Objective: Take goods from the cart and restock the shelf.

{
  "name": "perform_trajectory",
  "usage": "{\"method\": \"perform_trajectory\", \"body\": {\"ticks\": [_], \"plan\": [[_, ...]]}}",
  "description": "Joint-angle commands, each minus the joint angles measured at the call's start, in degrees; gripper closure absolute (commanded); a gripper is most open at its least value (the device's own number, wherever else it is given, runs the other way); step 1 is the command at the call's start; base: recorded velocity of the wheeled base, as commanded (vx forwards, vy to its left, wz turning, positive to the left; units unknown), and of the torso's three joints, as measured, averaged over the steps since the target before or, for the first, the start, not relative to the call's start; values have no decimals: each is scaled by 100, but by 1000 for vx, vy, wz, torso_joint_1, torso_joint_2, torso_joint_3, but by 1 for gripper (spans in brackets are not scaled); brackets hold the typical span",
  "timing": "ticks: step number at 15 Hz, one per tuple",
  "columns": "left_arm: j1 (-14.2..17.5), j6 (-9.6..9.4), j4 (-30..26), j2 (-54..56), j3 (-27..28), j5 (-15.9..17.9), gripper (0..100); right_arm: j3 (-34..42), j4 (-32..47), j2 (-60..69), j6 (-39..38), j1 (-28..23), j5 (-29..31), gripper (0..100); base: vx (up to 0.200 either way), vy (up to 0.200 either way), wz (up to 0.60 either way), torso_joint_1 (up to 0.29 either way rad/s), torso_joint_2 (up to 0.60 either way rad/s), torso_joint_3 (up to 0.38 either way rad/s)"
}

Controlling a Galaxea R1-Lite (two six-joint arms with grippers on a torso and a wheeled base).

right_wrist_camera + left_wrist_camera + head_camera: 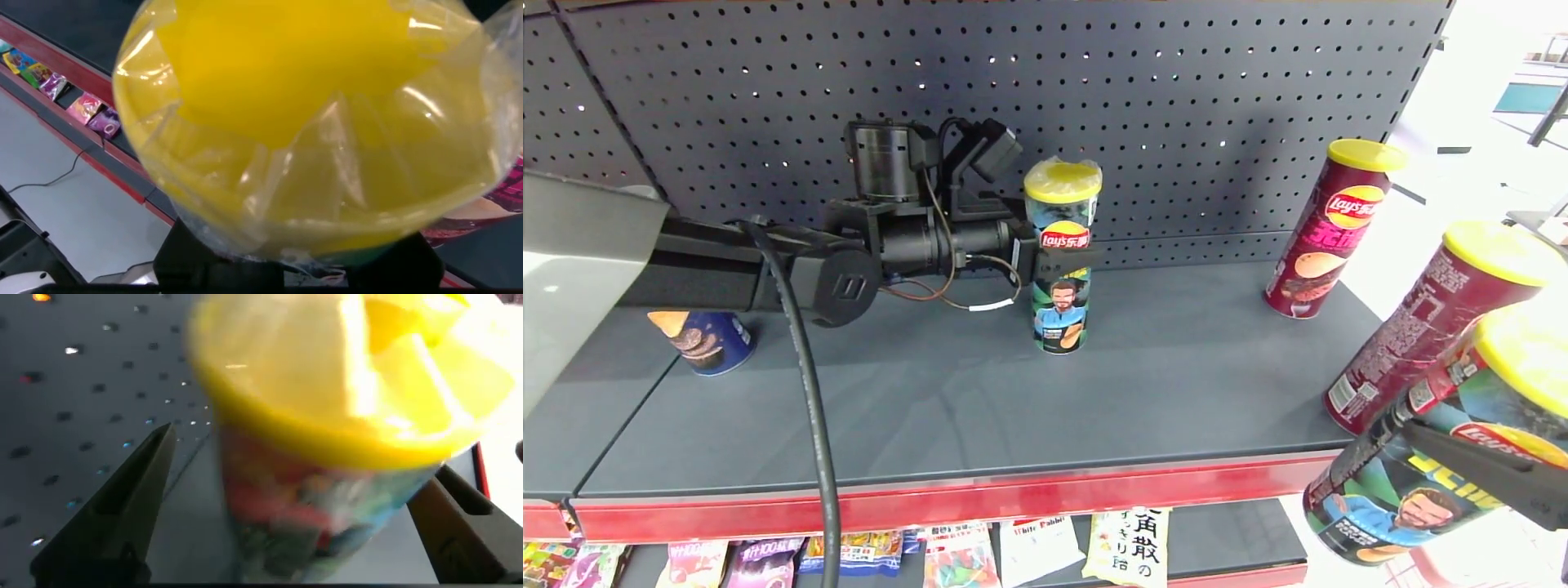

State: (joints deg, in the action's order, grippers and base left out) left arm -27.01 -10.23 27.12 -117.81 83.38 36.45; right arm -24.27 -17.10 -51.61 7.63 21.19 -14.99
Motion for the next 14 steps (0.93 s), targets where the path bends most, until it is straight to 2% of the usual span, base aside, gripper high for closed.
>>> {"method": "perform_trajectory", "body": {"ticks": [1, 3, 4, 7, 10, 12, 14], "plan": [[-41, 12, 3, -119, 90, -50, 0, -7, -4, 2, 2, -1, -3, 100, 0, 0, 0, 0, 0, 0], [-76, 21, 3, -207, 178, -68, 0, 1, -4, 11, 2, -9, -3, 100, 0, 0, 0, 0, 0, 0], [-76, 30, -5, -225, 196, -68, 100, 1, -4, 20, 2, -9, -3, 100, 0, 0, 0, 0, 0, 0], [-67, 21, 3, -225, 161, -6, 100, 1, -4, 29, 2, -9, -3, 100, 0, 0, 0, 0, 0, 0], [-23, 12, 109, -23, -94, 99, 100, 37, -4, 11, -42, -9, -3, 100, 0, 0, 0, 0, 0, 0], [-23, 30, 91, 373, -490, 90, 100, 10, -4, -15, -51, -9, -3, 100, 0, 0, 0, 0, 0, 0], [-50, 38, 74, 970, -1210, 46, 100, -25, -12, -42, -51, -1, -3, 100, 0, 0, 0, 0, 0, 0]]}}
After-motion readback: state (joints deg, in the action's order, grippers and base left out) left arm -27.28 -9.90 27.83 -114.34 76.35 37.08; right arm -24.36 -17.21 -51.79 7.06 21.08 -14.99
